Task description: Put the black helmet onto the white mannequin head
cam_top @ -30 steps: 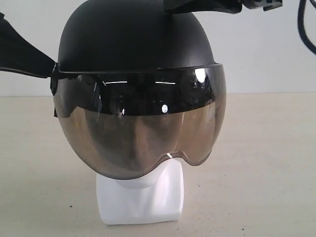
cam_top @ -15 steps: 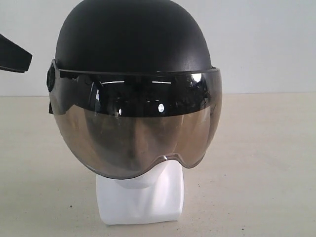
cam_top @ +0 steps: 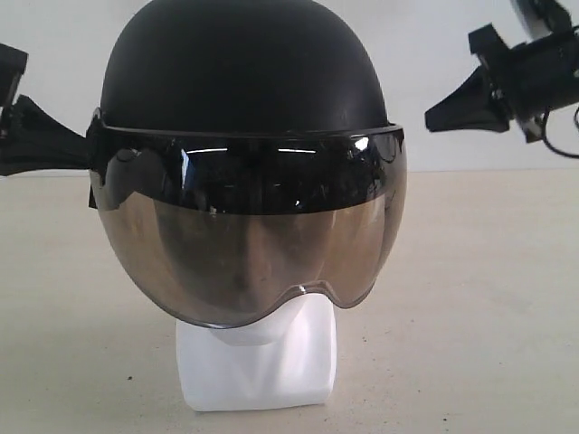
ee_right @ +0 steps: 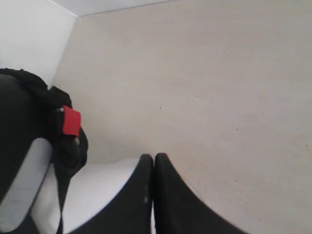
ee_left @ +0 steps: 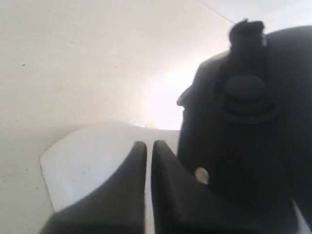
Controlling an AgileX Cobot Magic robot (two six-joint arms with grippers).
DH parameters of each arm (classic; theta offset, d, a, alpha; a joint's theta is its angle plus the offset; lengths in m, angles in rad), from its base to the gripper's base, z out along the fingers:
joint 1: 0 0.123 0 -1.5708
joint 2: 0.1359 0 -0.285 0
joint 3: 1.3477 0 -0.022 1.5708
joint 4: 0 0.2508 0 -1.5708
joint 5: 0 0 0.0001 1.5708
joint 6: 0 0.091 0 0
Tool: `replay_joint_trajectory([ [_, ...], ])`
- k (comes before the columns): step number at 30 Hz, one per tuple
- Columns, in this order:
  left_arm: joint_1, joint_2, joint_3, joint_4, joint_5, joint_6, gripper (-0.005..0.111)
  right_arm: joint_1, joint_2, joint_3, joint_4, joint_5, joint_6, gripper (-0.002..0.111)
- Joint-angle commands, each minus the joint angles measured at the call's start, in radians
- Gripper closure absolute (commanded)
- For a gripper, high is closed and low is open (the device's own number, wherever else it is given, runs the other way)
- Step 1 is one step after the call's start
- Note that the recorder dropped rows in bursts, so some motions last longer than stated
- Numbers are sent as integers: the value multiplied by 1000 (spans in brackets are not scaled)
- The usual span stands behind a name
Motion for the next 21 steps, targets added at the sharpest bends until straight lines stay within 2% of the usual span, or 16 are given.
replay_joint_trajectory([
  [1, 2, 112, -29, -137, 28, 114, 102, 15, 98, -7, 129, 47, -106, 108],
  [11, -59, 273, -46, -161, 7, 208, 102, 171, 189, -18, 165, -30, -159, 108],
  [21, -126, 339, -169, -204, 28, 209, 102, 204, 200, -24, 328, 47, -213, 108],
])
